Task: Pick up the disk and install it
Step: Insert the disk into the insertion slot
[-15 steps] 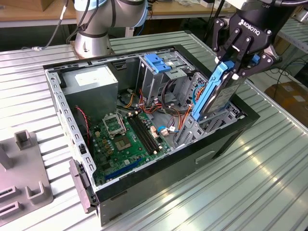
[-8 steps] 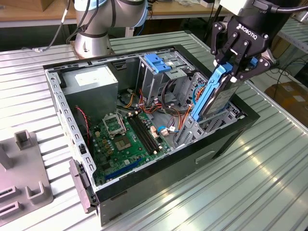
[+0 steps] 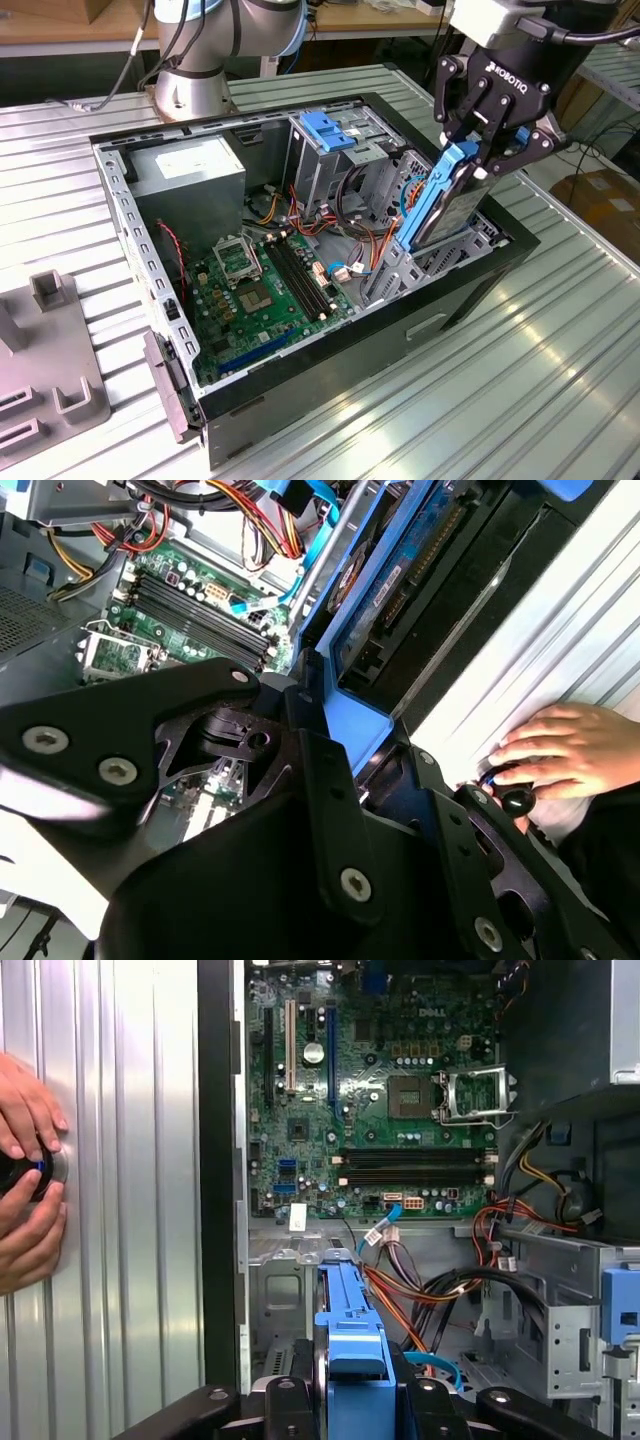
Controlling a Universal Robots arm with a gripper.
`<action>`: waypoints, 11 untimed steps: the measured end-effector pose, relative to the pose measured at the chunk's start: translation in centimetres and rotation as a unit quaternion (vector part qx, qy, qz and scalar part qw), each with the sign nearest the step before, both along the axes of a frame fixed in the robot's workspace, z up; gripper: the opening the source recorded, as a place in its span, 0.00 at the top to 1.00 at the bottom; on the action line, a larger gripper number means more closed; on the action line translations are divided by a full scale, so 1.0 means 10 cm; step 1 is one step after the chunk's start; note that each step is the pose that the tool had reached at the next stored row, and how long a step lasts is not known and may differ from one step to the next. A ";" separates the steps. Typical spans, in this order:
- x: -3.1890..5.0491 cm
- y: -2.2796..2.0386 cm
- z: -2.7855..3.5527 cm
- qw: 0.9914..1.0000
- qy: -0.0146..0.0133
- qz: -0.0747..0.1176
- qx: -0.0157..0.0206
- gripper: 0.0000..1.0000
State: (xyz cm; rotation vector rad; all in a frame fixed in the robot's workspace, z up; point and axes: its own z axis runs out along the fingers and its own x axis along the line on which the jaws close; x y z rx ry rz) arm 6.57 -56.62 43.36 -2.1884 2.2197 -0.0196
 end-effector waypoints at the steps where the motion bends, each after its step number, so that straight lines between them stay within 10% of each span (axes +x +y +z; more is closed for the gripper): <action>1: 0.001 0.000 -0.024 1.000 0.000 0.000 0.000 0.63; 11: 0.002 0.000 -0.201 1.000 0.000 0.000 0.000 0.63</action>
